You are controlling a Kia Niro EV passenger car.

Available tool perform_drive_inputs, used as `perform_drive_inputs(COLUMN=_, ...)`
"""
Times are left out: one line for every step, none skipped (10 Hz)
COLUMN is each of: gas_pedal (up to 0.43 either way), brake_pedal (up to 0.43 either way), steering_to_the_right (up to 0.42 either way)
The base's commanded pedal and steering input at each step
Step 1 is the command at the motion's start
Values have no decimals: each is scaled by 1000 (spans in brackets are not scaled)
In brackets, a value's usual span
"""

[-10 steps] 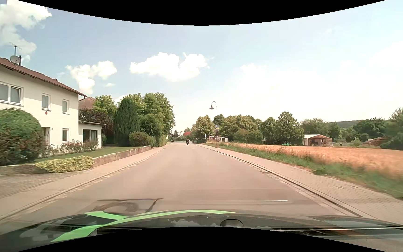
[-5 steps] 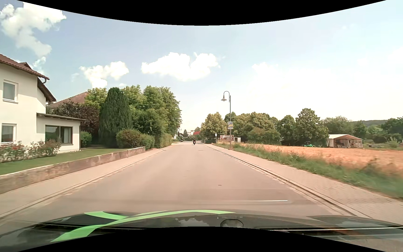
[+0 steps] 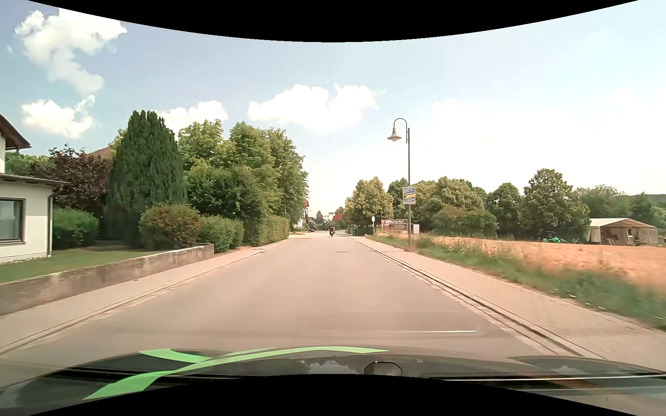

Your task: Follow the waypoints while adhering to traffic rules and regulations

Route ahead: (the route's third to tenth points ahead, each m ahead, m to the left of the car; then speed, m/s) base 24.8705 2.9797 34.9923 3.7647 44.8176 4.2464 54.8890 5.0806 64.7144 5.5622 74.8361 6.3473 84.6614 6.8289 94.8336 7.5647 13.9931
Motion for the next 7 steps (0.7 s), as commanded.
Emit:
perform_drive_inputs(gas_pedal=47, brake_pedal=0, steering_to_the_right=-18)
perform_drive_inputs(gas_pedal=59, brake_pedal=0, steering_to_the_right=-16)
perform_drive_inputs(gas_pedal=59, brake_pedal=0, steering_to_the_right=-16)
perform_drive_inputs(gas_pedal=67, brake_pedal=0, steering_to_the_right=-16)
perform_drive_inputs(gas_pedal=98, brake_pedal=0, steering_to_the_right=-16)
perform_drive_inputs(gas_pedal=110, brake_pedal=0, steering_to_the_right=-16)
perform_drive_inputs(gas_pedal=110, brake_pedal=0, steering_to_the_right=-16)
